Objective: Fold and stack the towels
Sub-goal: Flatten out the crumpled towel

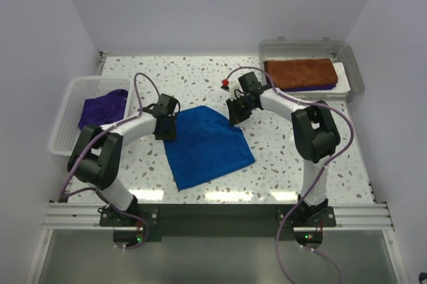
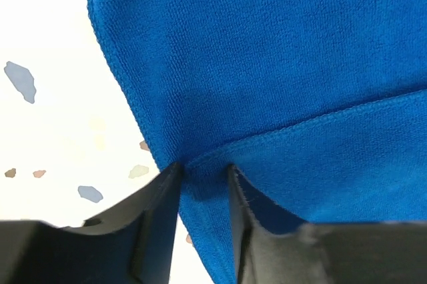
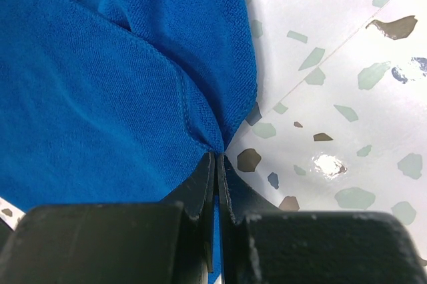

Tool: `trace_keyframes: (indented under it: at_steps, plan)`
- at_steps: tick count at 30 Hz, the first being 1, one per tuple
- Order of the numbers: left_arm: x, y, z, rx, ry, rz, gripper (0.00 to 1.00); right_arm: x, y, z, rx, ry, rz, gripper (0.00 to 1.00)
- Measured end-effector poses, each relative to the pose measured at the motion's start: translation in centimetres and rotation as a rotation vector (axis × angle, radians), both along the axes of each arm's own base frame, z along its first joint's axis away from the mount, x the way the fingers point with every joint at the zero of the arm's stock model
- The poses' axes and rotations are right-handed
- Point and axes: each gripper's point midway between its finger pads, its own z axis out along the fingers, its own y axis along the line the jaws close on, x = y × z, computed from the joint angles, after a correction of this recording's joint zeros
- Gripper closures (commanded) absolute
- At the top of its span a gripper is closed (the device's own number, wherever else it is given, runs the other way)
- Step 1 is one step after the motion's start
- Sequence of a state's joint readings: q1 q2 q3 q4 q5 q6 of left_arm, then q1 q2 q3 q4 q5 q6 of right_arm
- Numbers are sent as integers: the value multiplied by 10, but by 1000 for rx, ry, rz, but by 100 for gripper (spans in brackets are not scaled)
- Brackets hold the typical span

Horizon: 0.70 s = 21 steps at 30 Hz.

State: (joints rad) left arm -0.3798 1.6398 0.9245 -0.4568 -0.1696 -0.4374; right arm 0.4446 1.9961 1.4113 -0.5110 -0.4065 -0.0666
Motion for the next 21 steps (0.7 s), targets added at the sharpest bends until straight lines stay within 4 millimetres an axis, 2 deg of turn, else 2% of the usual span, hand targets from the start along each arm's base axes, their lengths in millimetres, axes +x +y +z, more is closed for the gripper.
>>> trace_keyframes:
  at_steps: [6, 8, 10, 12, 15, 21]
  plan:
    - [2, -2, 1, -8, -2, 5, 79, 0, 0, 0, 0, 1, 0, 100]
    - [2, -2, 3, -8, -4, 3, 80, -1, 0, 0, -1, 2, 0, 100]
    - [4, -3, 8, -11, -12, 2, 80, -1, 0, 0, -1, 3, 0, 99]
    - [7, -4, 16, -18, -29, 1, 75, -1, -1, 2, -1, 1, 0, 99]
    - [11, -7, 25, -36, -55, -3, 75, -1, -1, 4, 1, -2, 0, 99]
    - [10, -15, 26, -61, -53, -24, 69, -1, 0, 7, 5, -6, -2, 99]
